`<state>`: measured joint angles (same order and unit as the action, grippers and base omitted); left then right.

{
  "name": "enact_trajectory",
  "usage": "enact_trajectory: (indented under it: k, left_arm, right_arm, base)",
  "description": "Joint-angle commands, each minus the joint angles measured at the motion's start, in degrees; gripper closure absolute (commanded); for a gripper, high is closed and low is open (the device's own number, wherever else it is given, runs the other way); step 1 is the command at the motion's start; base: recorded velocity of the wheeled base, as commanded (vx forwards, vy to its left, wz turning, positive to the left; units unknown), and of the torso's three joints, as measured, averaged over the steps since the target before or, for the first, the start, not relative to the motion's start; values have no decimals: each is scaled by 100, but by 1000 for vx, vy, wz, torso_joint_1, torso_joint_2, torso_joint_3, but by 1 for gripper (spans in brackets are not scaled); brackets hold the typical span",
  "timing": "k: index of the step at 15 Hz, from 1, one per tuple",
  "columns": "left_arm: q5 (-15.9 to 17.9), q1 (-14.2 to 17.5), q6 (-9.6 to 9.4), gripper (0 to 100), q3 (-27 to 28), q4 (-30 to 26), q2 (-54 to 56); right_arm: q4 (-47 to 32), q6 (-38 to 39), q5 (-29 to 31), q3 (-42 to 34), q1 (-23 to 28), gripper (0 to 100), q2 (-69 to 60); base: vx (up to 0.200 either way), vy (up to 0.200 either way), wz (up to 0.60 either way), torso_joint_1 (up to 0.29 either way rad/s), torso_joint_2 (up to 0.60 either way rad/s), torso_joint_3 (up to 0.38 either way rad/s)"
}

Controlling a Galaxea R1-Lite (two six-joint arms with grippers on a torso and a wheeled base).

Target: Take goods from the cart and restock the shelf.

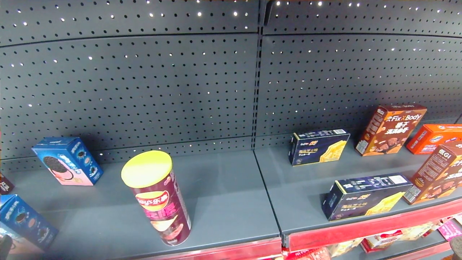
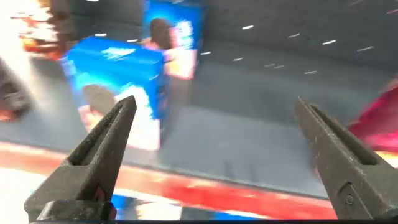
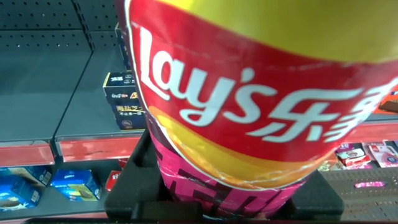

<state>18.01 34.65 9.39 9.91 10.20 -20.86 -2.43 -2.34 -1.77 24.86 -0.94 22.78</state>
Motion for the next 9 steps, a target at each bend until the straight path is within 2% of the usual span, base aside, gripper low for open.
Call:
enact_trajectory:
  k: [1, 3, 5, 6, 8, 9]
  left_arm:
    - [-113, -10, -104, 0, -332, -1, 486]
    - [-113, -10, -236, 0, -666, -1, 732]
    - [-131, -2, -279, 0, -912, -54, 1057]
    - [-139, -2, -403, 0, -974, -414, 1348]
    - [-113, -19, -446, 0, -666, -1328, 2024]
    - [-113, -19, -446, 0, -560, -1583, 2086]
  right_arm:
    - [5, -3, -8, 2, -12, 100, 7]
    - [5, -3, -8, 19, -12, 100, 16]
    - [5, -3, -25, 37, -20, 100, 24]
    - [14, -3, -25, 54, -56, 100, 42]
    - [49, -3, -34, 90, -64, 100, 121]
    - [49, -3, -43, 107, -73, 100, 147]
  base:
    - [0, 0, 0, 0, 0, 0]
    - [0, 0, 0, 0, 0, 0]
    - [0, 0, 0, 0, 0, 0]
    - [0, 0, 0, 0, 0, 0]
    - [0, 0, 0, 0, 0, 0]
    - [0, 0, 0, 0, 0, 0]
